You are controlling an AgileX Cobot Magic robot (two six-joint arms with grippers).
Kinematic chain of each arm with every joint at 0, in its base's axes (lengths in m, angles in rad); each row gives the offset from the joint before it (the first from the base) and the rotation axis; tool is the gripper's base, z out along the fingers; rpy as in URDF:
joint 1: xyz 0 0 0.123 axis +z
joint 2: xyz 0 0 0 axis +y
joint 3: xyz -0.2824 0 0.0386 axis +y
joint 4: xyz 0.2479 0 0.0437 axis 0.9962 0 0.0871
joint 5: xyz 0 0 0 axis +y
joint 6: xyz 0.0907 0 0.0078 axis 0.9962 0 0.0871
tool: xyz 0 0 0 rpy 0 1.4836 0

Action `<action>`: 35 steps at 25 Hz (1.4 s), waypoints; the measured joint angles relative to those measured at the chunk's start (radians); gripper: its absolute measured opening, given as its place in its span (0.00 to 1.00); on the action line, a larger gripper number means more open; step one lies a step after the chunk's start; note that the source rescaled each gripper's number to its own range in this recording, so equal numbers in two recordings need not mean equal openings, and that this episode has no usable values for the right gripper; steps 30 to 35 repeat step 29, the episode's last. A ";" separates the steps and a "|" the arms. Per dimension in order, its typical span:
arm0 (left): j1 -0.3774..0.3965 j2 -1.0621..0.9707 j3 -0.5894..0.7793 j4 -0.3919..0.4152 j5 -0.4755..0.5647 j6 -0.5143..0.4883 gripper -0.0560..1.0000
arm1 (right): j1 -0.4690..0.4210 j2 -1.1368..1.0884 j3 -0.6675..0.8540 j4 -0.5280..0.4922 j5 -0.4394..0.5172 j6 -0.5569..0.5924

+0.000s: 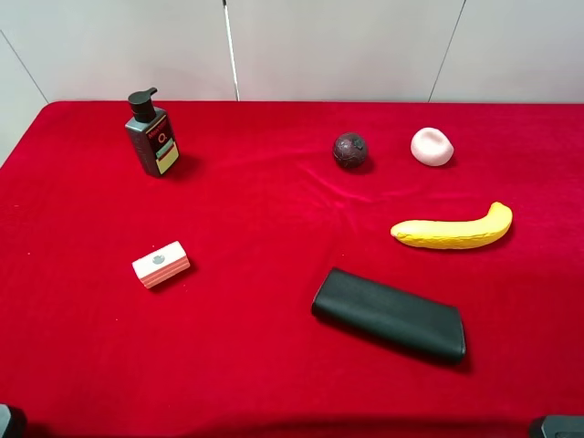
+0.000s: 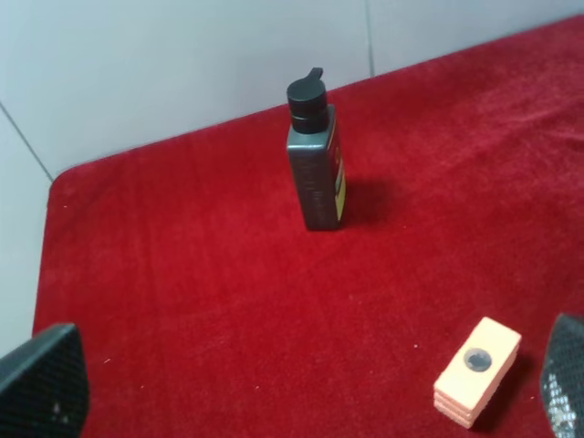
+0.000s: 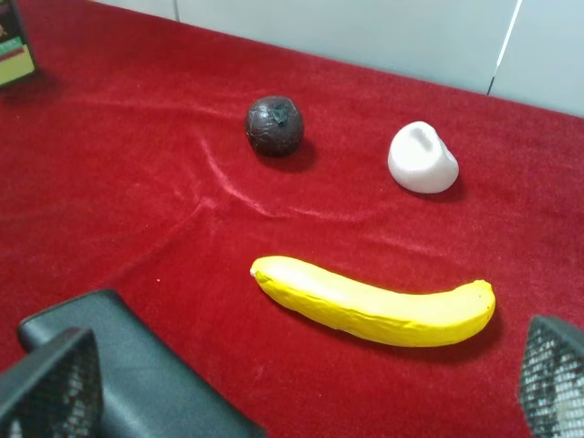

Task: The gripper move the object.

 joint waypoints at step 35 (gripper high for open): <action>0.000 0.000 0.000 -0.010 0.000 -0.023 1.00 | 0.000 0.000 0.000 -0.023 -0.001 0.000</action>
